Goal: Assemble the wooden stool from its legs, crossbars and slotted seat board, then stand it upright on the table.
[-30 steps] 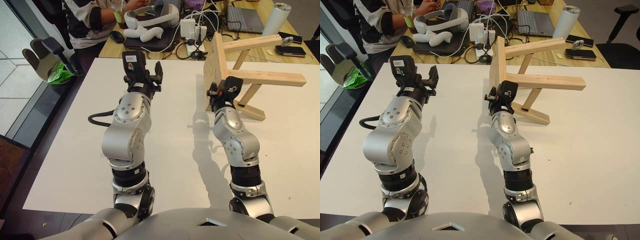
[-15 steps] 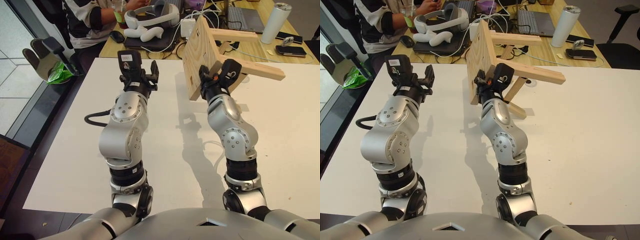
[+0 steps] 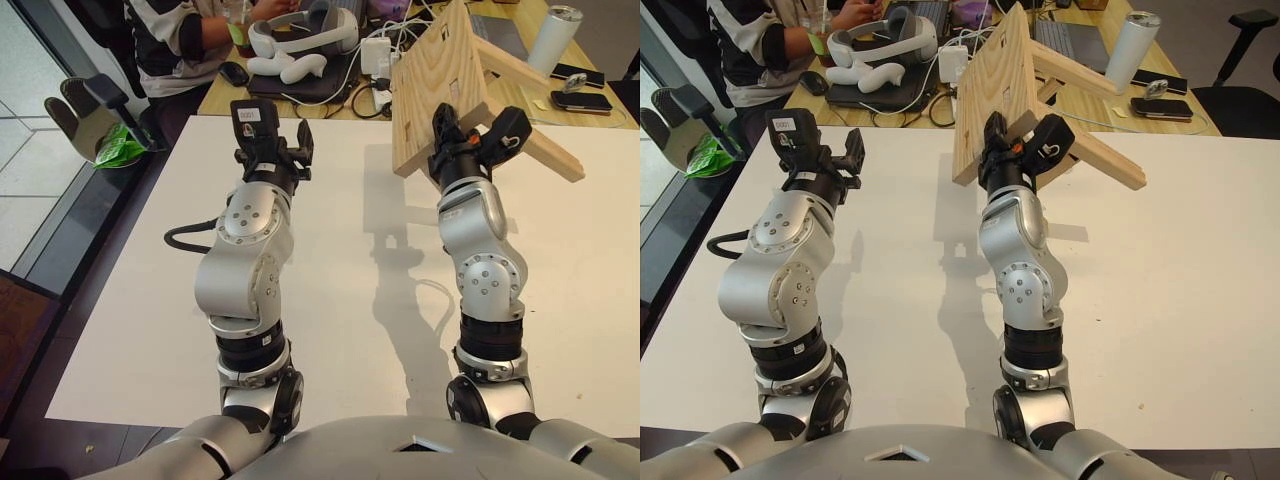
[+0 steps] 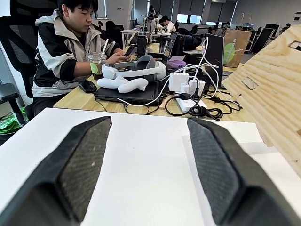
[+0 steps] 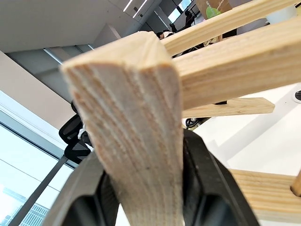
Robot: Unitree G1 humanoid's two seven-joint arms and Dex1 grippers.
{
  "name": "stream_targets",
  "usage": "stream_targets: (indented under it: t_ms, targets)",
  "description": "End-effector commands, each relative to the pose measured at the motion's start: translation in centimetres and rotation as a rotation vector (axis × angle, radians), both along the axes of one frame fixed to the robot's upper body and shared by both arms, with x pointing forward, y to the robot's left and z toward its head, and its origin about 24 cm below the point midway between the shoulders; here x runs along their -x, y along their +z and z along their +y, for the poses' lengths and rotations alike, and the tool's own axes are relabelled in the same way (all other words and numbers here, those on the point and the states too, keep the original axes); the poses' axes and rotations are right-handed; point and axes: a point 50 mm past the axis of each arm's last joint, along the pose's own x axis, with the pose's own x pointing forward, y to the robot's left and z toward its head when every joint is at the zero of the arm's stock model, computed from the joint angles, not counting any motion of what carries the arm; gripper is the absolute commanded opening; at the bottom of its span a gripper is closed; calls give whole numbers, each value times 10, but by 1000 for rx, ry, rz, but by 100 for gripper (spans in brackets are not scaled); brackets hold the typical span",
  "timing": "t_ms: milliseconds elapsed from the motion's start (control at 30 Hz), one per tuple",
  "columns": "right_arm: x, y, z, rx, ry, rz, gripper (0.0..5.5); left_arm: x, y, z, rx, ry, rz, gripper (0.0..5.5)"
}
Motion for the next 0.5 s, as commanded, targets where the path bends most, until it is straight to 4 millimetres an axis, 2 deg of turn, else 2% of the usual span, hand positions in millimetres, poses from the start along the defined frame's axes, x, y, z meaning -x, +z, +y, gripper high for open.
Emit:
stream_targets:
  t_ms: [33,500]
  targets:
    - [8,18,41,-617,108,85,139,-6,8,-4,-29,-19,-26,304]
    - [7,18,33,-805,61,103,138,-6,9,-4,-35,-27,-27,304]
